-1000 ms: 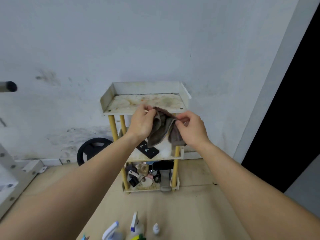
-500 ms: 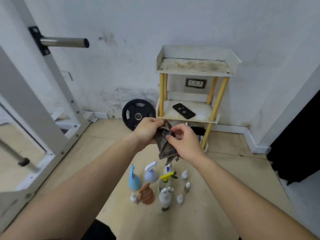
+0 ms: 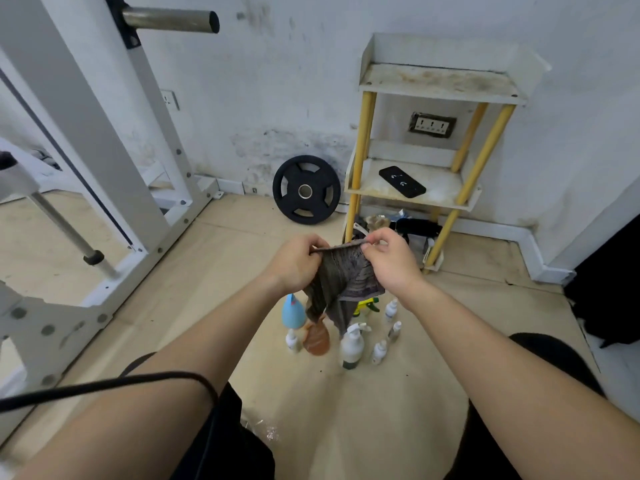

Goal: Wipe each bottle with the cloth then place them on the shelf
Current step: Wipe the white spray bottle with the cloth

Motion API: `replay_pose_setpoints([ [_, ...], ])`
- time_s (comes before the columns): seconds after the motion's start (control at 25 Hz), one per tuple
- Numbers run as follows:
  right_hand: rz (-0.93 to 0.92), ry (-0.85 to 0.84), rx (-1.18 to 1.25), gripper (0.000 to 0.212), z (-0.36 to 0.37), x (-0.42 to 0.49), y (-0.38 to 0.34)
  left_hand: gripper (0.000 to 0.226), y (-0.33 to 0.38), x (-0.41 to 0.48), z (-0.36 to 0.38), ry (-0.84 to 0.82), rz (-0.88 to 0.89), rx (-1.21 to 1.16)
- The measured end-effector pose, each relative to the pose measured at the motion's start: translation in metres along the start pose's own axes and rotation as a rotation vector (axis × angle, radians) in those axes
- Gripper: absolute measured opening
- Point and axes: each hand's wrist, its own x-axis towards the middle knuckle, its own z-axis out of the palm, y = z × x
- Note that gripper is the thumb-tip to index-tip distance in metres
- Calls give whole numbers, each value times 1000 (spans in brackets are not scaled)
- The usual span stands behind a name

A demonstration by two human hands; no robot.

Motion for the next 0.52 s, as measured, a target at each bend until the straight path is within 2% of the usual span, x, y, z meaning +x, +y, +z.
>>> replay_pose_setpoints([
  [0.12, 5, -81, -88, 15, -4, -10, 9, 24, -12, 1, 3, -31, -2, 39],
  [0.28, 76, -304, -75, 35, -20, -14, 45, 23, -22, 8, 20, -113, -30, -122],
  [0.36, 97, -413, -134, 27, -20, -6, 69, 23, -24, 14, 32, -182, -64, -171],
  [0.44, 143, -398, -104, 10, -15, 3, 90, 27, -27, 23, 46, -221, -96, -213],
  [0.52, 248, -309, 77, 19, -11, 10, 108, 36, -31, 31, 62, -227, -134, -286],
])
